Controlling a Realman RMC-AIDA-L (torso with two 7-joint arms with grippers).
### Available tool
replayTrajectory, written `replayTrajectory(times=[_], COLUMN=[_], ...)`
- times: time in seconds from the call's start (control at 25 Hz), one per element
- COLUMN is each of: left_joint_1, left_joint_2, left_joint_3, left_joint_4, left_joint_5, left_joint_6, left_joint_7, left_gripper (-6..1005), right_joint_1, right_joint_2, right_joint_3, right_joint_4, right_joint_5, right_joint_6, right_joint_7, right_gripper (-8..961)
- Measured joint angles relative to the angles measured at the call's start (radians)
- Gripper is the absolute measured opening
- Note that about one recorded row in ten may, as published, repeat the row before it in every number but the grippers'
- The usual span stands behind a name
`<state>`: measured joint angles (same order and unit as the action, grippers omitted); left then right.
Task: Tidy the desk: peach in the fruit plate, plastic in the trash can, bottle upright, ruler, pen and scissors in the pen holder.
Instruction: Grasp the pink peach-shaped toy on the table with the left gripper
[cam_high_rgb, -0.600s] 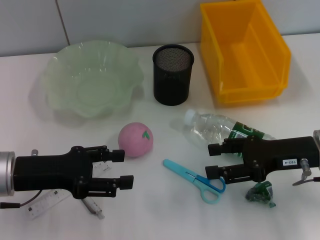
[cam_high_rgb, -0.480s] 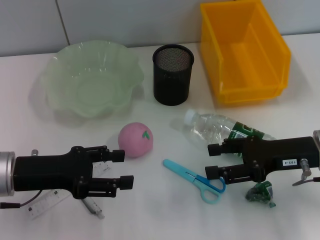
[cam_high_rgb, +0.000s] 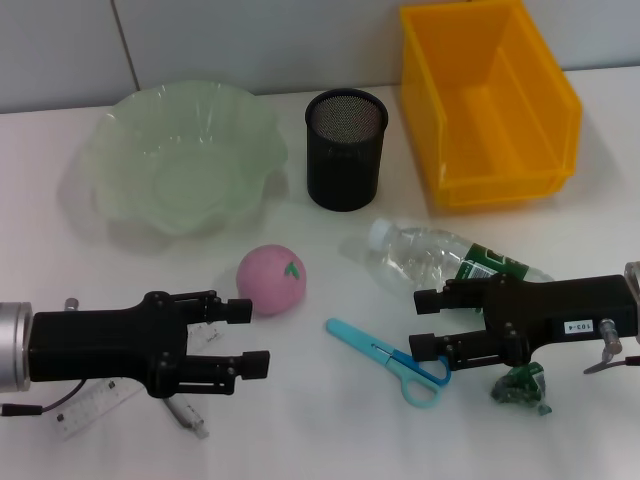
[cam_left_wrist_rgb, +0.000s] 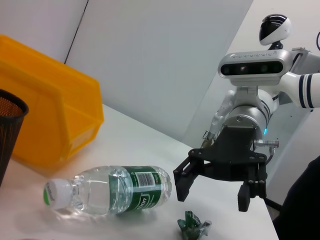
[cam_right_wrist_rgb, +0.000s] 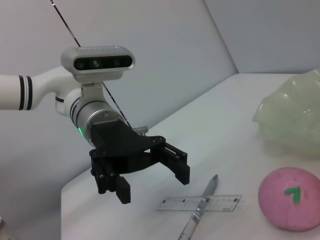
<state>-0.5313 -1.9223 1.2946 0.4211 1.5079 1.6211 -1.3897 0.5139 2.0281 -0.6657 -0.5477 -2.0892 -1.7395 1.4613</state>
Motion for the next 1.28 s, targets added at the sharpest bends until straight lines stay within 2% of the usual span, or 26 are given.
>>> replayTrajectory(times=[0.28,0.36,0.48,0.64,0.8,0.84,1.0,1.12,1.28], left_joint_1=[0.004,0.002,0.002,-0.007,-0.037,-0.050,-0.099,-0.133,-0.171], left_joint_2=[-0.002,-0.003,-0.001,-0.006,-0.049,-0.069,-0.123,-0.140,-0.144], left_joint_3=[-0.003,-0.015,-0.021,-0.072,-0.158,-0.173,-0.188,-0.181,-0.147], left_joint_4=[0.025,0.063,0.138,0.322,0.510,0.566,0.689,0.716,0.721], left_joint_5=[0.000,0.000,0.002,0.090,0.273,0.339,0.524,0.614,0.668], left_joint_6=[0.009,0.014,0.005,-0.019,-0.026,-0.026,-0.035,-0.039,-0.048], left_joint_7=[-0.004,-0.006,-0.011,-0.062,-0.102,-0.110,-0.153,-0.192,-0.245], left_gripper=[812,812,812,812,812,812,812,812,812], right_joint_1=[-0.004,-0.008,-0.009,-0.012,-0.013,-0.014,-0.014,-0.016,-0.017], right_joint_2=[0.000,0.000,0.000,0.000,0.000,0.001,0.001,0.001,0.001], right_joint_3=[0.000,0.000,0.000,0.000,0.000,0.000,0.000,0.000,0.000], right_joint_4=[0.000,0.001,0.003,0.007,0.007,0.008,0.008,0.008,0.008], right_joint_5=[0.000,0.000,0.000,-0.008,-0.012,-0.013,-0.014,-0.014,-0.015], right_joint_6=[0.000,0.000,-0.001,-0.002,-0.006,-0.009,-0.011,-0.011,-0.011], right_joint_7=[0.000,0.001,0.001,0.002,0.002,0.002,0.002,0.002,0.003], right_gripper=[774,774,774,773,773,774,774,773,773])
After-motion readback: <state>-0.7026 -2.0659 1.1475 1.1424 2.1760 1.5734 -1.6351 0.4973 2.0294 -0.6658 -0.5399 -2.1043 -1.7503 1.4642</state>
